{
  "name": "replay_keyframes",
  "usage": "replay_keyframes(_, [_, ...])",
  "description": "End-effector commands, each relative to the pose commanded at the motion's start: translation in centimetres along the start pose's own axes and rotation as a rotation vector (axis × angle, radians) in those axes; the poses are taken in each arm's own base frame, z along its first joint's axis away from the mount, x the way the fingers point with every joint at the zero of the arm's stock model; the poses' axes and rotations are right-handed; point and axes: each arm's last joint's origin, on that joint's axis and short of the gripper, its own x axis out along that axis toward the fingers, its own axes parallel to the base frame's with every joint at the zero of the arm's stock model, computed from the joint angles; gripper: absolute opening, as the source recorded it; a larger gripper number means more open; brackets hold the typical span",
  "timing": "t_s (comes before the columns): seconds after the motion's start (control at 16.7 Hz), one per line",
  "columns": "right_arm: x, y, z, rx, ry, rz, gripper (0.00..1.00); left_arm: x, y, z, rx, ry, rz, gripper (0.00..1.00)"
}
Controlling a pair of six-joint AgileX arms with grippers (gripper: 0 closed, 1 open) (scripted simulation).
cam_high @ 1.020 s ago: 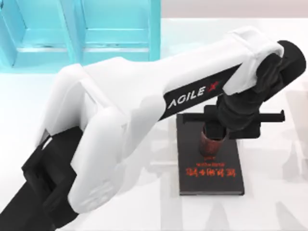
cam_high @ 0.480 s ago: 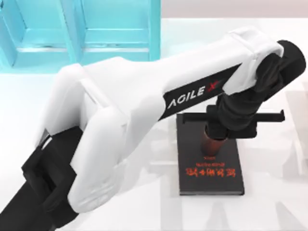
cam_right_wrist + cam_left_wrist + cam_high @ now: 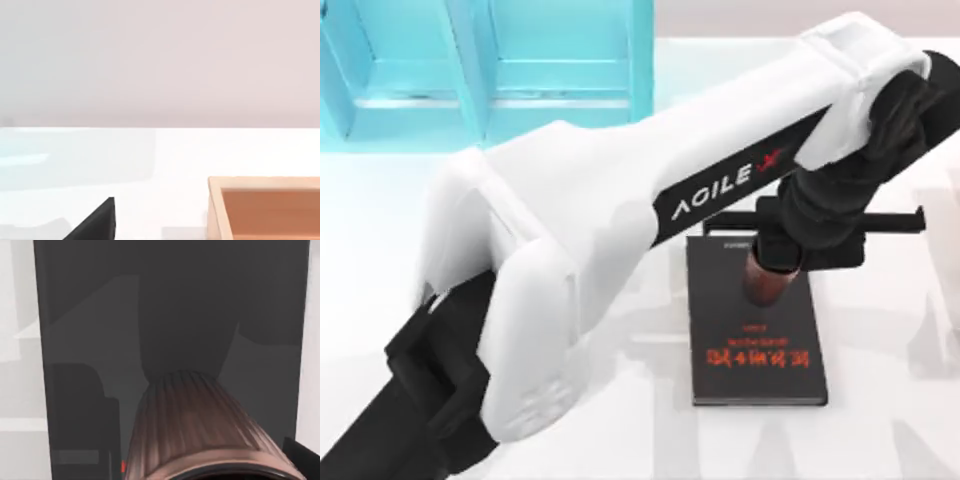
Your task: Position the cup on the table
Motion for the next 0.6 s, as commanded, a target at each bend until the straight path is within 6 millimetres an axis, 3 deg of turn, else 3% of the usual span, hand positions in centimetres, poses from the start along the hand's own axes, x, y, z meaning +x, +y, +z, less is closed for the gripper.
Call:
replay_keyframes(0.24, [0.0,0.0,0.0,0.0,0.0,0.0,1.0,-2.0,0.4,0.5,-0.009,-0.005,-0.006,0.0])
replay_keyframes(0.6, [0.0,0.0,0.0,0.0,0.0,0.0,1.0,-2.2,0.8,0.8,-0.006,-0.005,-0.01,0.0])
